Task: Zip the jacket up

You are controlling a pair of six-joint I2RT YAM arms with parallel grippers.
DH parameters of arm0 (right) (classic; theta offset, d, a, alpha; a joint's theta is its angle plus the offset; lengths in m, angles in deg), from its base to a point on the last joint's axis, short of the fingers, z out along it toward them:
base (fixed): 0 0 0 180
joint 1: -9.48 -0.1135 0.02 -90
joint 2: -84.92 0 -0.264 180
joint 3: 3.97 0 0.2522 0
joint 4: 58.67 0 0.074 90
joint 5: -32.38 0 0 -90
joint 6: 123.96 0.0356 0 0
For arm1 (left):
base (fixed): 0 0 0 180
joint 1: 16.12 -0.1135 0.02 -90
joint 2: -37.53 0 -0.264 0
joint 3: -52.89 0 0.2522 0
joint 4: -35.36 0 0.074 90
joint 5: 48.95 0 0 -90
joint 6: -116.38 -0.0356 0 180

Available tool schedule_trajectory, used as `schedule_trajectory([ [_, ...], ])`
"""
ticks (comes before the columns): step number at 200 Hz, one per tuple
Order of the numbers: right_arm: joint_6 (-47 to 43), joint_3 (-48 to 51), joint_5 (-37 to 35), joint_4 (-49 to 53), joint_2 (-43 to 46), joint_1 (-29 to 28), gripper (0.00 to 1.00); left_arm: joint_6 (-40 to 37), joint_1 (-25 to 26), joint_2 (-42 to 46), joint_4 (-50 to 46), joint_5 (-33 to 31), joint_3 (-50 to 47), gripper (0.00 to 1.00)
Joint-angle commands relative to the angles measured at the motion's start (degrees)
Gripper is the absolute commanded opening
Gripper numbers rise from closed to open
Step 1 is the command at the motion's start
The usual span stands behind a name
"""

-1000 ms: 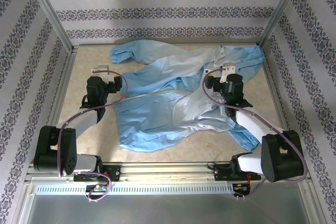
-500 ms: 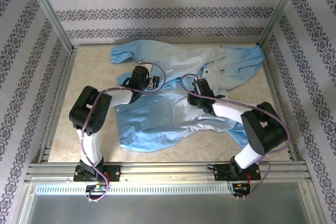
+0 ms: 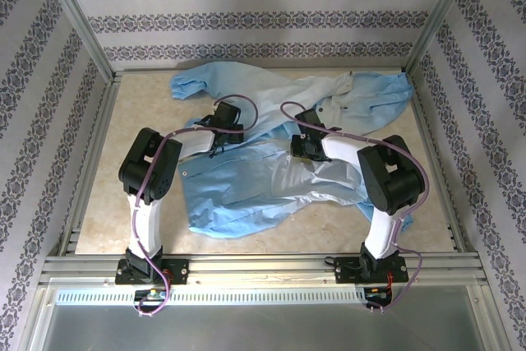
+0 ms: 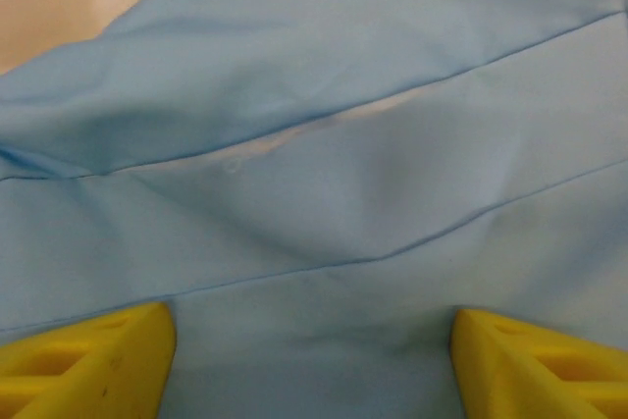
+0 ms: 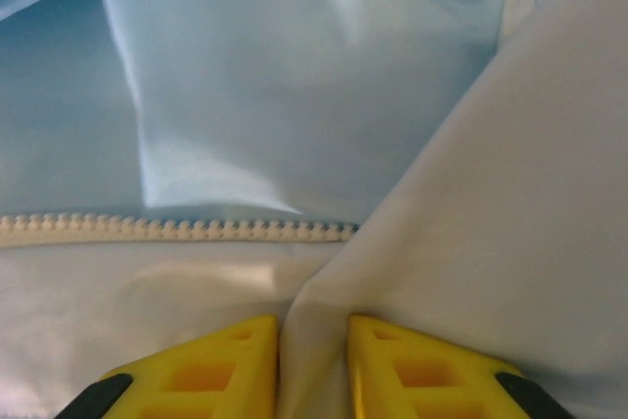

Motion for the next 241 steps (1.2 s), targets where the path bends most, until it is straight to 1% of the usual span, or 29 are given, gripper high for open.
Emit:
schedule_trajectory([
  [1,-1.88,-2.67,2.67,5.27,-3.79,1.95,0.26,4.96,-0.62,3.02,-10.47,-0.26,-4.29,0.72],
  [37,-5.4,-7.65,3.54,8.85,-5.98,4.62,0.26,8.37,-0.78,8.92,-10.14,-1.76,-13.31,0.72],
  [59,-8.14,-13.71,3.77,12.15,-8.9,5.47,0.25,10.57,-1.07,13.08,-10.83,-2.57,-19.83,0.72],
  [72,-8.89,-17.4,4.36,13.94,-10.89,5.32,0.25,11.79,-1.06,15.7,-10.79,-1.76,-23.55,0.72],
  [80,-9.01,-19.95,5.19,14.61,-12.11,4.89,0.22,12.62,-1.09,17.32,-10.7,-0.98,-25.73,0.72],
  [102,-9.57,-25.58,5.88,15.89,-14.97,2.22,0.22,15.35,-0.37,21.62,-10.77,0.46,-32.14,0.67],
  [132,-10.23,-34.55,7.39,18.13,-20.57,-1.14,0.22,20.17,3.35,26.72,-11.02,1.28,-38.93,0.65],
  [138,-10.32,-36.82,7.77,18.92,-21.69,-1.56,0.22,21.45,4.48,27.58,-10.84,1.71,-39.76,0.63],
  [153,-11.09,-41.83,8.03,20.89,-23.65,-2.29,0.22,24.58,8.69,28.74,-9.57,2.84,-40.76,0.61],
  [167,-11.86,-44.19,7.61,21.25,-23.34,-2.75,0.25,26.91,12.8,28.35,-7.05,3.82,-40.79,0.61],
  [181,-12.0,-44.12,7.22,21.16,-21.05,-2.88,0.3,28.45,15.31,27.22,-5.9,4.27,-39.76,0.61],
  [199,-12.47,-40.82,6.85,21.12,-15.78,-2.88,0.36,28.11,15.49,27.23,-6.66,4.7,-37.65,0.61],
  [220,-14.98,-32.66,8.12,19.05,-7.11,-2.88,0.39,21.0,15.41,28.98,-8.42,4.82,-33.86,0.56],
  [241,-15.78,-22.94,6.21,19.53,0.99,-2.81,0.41,13.92,14.67,29.47,-13.21,4.45,-28.25,0.52],
])
